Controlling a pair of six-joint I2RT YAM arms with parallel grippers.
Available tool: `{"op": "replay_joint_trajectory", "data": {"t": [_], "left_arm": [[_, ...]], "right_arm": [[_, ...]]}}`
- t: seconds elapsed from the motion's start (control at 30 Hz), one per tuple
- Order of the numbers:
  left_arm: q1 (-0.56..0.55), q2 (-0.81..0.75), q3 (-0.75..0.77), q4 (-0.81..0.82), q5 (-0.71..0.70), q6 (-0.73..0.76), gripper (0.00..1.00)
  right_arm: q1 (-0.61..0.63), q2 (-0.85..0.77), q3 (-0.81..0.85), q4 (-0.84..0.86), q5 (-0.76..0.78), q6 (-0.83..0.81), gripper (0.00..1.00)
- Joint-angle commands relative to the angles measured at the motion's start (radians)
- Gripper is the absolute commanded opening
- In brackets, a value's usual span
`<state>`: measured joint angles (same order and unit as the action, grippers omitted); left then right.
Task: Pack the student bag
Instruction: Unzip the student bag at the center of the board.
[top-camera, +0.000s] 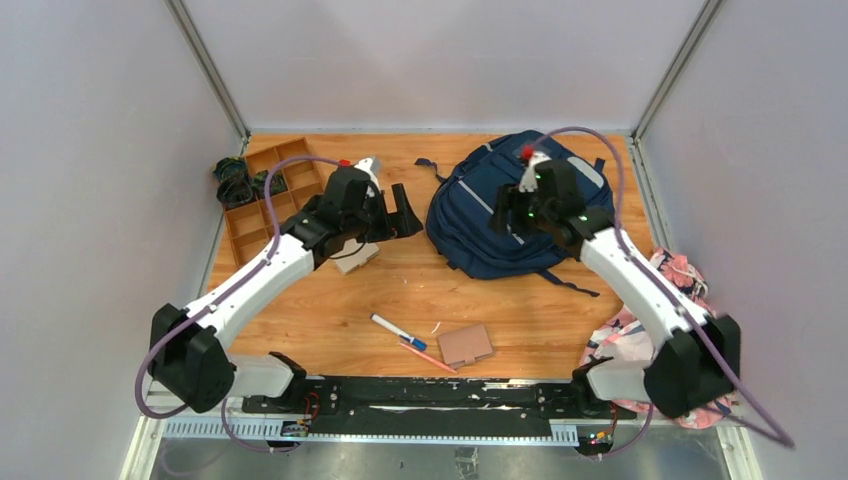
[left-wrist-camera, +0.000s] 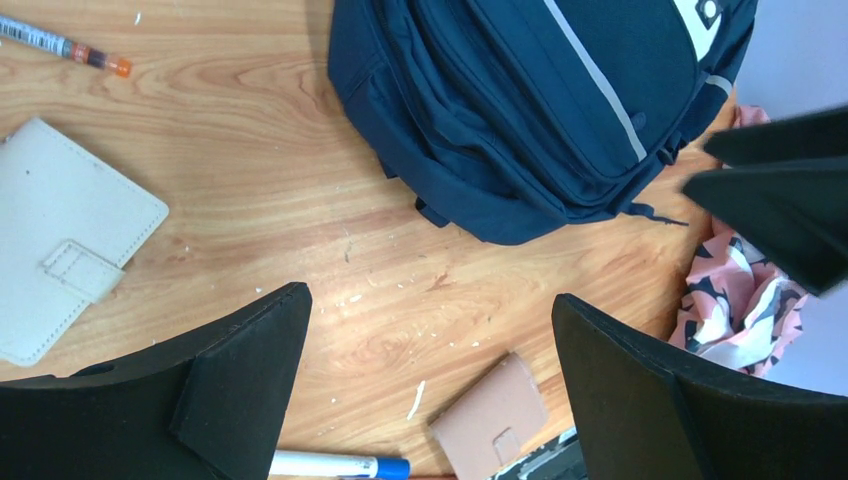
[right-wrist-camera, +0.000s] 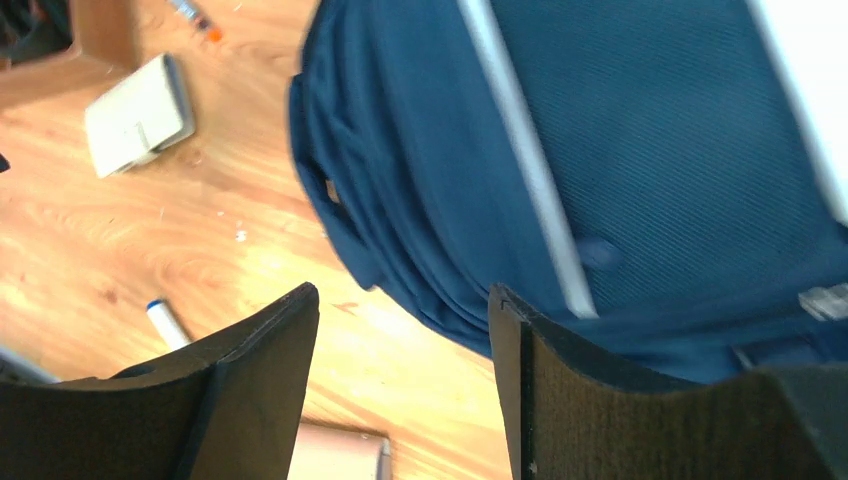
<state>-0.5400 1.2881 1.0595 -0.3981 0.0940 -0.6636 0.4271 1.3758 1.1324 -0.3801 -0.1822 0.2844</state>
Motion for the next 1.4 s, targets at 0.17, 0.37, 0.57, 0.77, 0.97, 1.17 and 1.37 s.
{"op": "replay_joint_trajectory", "data": {"t": [0.17,0.37,0.57,0.77,0.97,1.17,1.37], "left_arm": [[0.0,0.299,0.166,0.067,0.021,0.075,0.94],[0.002,0.534,0.343,0.066,0.075,0.082,0.93],[0.009,0.664,0.387,0.083,0.136,0.075,0.79],[0.034,0.691,0.334,0.144,0.203,0.046,0.34],[0.062,0.717,0.338,0.151,0.26,0.04,0.0],[0.098,0.695,0.293,0.269,0.397,-0.069,0.0],[0.109,0.645,0.304,0.265,0.401,-0.061,0.0]], "right_arm": [[-0.196,-0.347,-0.313,-0.027,0.197,0.159,0.65],[-0.209,-0.415,-0.361,-0.057,0.228,0.176,0.65],[-0.212,-0.422,-0.323,-0.112,0.257,0.165,0.64],[-0.218,-0.448,-0.327,-0.124,0.269,0.155,0.64],[-0.246,-0.409,-0.306,-0.124,0.277,0.144,0.64],[-0.31,-0.313,-0.246,-0.138,0.147,0.16,0.64],[-0.33,-0.233,-0.23,-0.13,0.125,0.21,0.61]]}}
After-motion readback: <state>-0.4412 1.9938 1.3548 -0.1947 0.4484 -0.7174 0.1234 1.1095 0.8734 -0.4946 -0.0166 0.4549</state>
